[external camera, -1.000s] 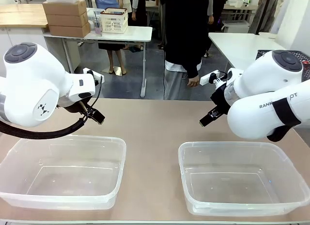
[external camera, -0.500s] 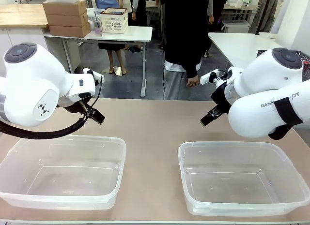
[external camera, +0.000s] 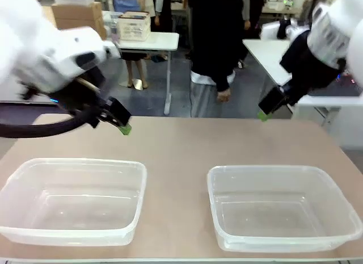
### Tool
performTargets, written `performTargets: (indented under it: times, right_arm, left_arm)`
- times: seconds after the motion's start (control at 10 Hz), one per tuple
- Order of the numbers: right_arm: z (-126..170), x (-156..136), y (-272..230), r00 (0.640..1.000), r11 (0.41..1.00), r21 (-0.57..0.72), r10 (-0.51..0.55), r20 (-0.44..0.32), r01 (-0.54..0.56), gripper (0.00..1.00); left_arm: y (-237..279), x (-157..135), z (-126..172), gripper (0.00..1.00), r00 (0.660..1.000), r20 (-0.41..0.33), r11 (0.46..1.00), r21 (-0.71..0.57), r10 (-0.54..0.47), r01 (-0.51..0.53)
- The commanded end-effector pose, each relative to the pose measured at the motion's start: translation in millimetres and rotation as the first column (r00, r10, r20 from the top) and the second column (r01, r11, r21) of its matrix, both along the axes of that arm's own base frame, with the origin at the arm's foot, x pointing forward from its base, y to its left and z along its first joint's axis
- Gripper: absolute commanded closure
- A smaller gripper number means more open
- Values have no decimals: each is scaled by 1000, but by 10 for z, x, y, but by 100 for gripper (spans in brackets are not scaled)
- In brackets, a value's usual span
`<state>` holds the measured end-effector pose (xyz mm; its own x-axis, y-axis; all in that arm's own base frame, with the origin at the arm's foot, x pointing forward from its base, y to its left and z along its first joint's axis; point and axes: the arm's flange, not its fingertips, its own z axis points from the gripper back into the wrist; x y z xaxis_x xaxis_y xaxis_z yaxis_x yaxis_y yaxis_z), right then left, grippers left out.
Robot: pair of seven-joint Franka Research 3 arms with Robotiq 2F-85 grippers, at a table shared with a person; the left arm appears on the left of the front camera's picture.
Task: Sort the waste into each basket.
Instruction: Pick up the Organizing box on the left side of the table and lift it.
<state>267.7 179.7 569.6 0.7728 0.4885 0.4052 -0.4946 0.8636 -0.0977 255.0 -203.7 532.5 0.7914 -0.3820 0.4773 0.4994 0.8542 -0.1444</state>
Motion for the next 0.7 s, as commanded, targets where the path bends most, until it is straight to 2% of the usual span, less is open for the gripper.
performTargets:
  times: [0.0,0.1,0.2,0.3,0.4,0.5,0.6]
  right_arm:
    - [-328,-51,1,993,992,-98,-67,93,76,0]
    - [0,0,0,1000,1000,0,0,0,0,0]
    - [0,0,0,1000,1000,0,0,0,0,0]
    - [-15,-175,7,1000,999,-31,-14,28,15,0]
    - [79,-308,-182,998,987,153,-59,31,53,0]
    - [273,-500,-503,995,862,497,-93,-31,96,0]
    - [393,-590,-864,953,614,733,-251,-171,293,0]
  left_arm:
    - [154,-333,-203,0,993,114,996,-87,14,-4]
    - [0,0,0,0,1000,0,1000,0,0,0]
    - [0,0,0,0,1000,0,1000,0,0,0]
    - [-35,-245,237,0,999,49,999,-50,-18,20]
    - [195,-229,233,0,966,-94,946,-243,-242,214]
    - [538,-323,321,0,899,-74,804,-484,-431,346]
    - [897,-378,360,0,807,51,518,-742,-588,425]
